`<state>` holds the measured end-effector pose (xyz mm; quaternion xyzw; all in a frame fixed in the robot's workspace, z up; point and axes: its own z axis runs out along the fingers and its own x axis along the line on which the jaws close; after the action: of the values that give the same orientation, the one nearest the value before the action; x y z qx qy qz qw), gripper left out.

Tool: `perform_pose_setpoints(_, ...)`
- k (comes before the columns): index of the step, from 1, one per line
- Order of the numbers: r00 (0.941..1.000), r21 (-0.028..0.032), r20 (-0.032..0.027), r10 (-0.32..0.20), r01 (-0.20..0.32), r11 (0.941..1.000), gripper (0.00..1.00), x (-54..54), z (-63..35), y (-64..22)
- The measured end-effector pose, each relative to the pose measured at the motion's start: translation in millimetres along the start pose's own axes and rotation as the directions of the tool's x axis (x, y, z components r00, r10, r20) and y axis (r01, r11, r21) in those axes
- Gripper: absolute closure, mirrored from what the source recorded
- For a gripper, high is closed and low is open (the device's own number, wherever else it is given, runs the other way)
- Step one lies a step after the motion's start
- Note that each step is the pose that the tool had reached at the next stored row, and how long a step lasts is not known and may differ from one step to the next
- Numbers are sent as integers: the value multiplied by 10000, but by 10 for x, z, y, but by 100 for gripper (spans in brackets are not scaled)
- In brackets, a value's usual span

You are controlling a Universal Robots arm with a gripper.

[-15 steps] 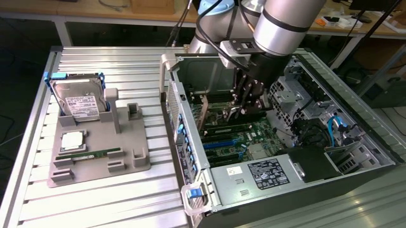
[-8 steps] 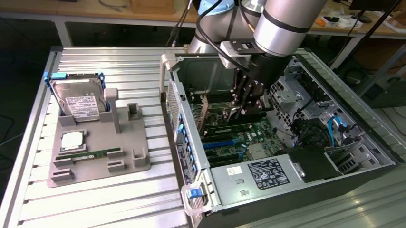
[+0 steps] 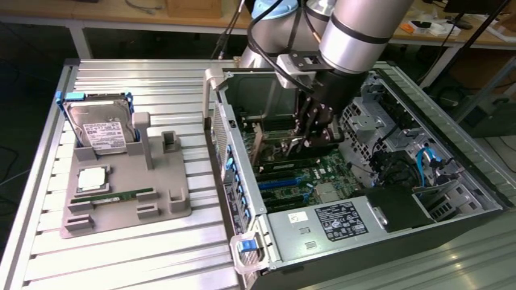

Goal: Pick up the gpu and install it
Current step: 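Insert the gpu into the slot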

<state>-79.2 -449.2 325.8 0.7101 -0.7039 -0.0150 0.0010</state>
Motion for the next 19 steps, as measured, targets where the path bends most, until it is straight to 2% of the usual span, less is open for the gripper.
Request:
perform_pose_setpoints(7, 10000, 0, 1, 1, -1, 10000, 73, 6, 120, 10)
perform_pose_setpoints(14, 10000, 1, 2, 0, 0, 10000, 73, 11, 131, 9)
perform_pose_setpoints(19, 10000, 0, 14, 0, 0, 10000, 73, 62, 143, 9)
